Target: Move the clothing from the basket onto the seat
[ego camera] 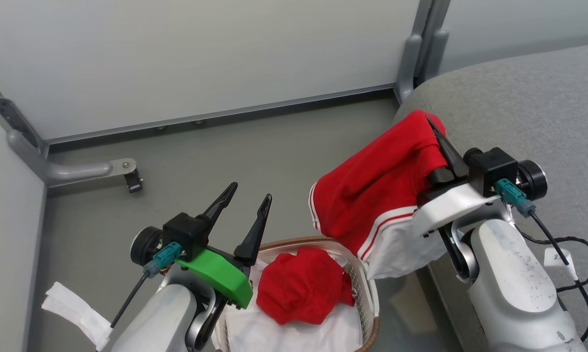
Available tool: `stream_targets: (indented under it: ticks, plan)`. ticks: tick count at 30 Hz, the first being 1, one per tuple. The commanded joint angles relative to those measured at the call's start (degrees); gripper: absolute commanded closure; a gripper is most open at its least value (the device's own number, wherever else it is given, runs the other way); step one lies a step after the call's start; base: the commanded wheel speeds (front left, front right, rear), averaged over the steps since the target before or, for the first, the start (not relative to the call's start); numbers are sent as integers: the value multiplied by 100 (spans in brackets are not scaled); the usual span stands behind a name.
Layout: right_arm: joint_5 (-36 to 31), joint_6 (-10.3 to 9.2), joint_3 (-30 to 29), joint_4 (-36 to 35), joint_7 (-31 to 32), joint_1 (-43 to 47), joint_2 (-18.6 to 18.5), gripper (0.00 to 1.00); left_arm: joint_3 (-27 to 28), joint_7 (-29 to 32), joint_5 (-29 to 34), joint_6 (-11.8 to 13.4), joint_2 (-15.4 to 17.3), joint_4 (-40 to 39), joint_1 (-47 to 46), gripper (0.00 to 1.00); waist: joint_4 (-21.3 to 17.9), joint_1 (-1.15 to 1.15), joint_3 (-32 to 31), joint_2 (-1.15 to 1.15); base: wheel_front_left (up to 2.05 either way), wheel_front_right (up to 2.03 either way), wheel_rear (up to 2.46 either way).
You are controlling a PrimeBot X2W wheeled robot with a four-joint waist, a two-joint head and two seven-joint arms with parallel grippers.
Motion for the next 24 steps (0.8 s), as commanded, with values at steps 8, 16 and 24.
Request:
stream_targets:
  ticks: [8, 16, 24]
  plan:
    - [-183, -6, -237, -210, -10, -202, -24, 100, -99, -2, 87, -30, 3, -107, -129, 0, -1191, 0, 518, 0, 0, 0, 0]
    - [-313, -6, -668, -350, -10, -159, -20, 100, -288, -2, 133, -25, 35, -106, -358, 0, -2016, 0, 871, 0, 0, 0, 0]
    - [-297, -6, -885, -446, -11, -34, -17, 100, -546, -2, 156, -24, 108, -57, -528, 0, -2471, 0, 1057, 0, 0, 0, 0]
